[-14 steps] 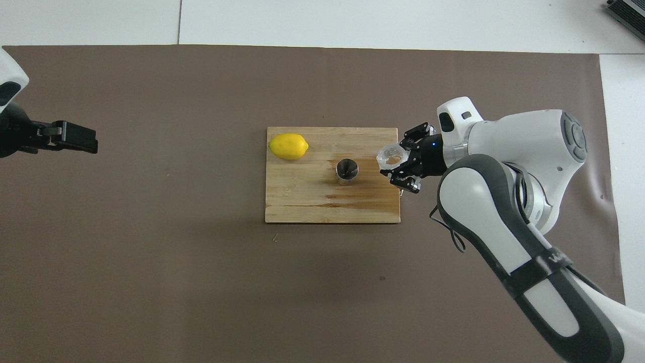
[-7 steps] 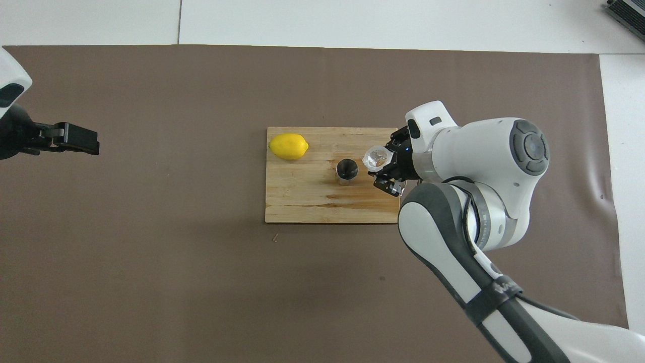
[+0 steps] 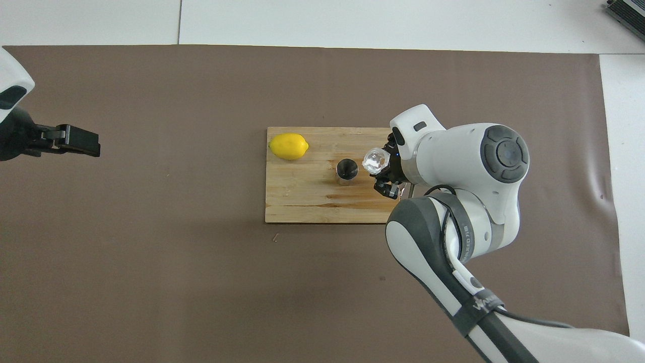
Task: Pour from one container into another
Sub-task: 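Tilt the white cup with the right gripper over the steel cup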
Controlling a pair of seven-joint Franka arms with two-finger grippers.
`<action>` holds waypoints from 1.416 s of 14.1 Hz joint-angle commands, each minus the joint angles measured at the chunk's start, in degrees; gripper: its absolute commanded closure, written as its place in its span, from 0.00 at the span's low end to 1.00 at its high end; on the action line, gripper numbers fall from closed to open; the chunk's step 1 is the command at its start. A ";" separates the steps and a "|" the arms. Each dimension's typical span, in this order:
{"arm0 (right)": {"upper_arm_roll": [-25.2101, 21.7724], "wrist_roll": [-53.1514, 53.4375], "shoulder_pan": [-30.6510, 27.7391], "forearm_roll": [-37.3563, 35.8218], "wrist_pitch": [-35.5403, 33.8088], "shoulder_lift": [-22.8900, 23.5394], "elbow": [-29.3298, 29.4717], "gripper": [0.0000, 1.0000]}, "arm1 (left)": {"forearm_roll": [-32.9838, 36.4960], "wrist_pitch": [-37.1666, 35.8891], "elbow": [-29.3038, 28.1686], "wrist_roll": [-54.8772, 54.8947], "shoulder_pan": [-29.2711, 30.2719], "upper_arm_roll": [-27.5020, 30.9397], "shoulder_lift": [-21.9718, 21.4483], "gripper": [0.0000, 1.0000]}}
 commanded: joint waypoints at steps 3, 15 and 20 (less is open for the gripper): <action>0.04 7.07 1.89 -8.17 0.70 0.08 0.65 0.72 | -0.59 0.53 -2.00 0.29 0.03 0.26 -1.83 0.00; 0.04 11.48 3.38 -14.51 0.70 0.17 1.97 0.72 | -0.59 0.36 -2.00 0.29 -0.06 0.26 -1.83 0.00; 0.04 11.48 3.38 -16.01 0.70 0.08 1.89 0.73 | -0.59 0.09 -2.00 0.29 -0.06 0.26 -1.83 0.00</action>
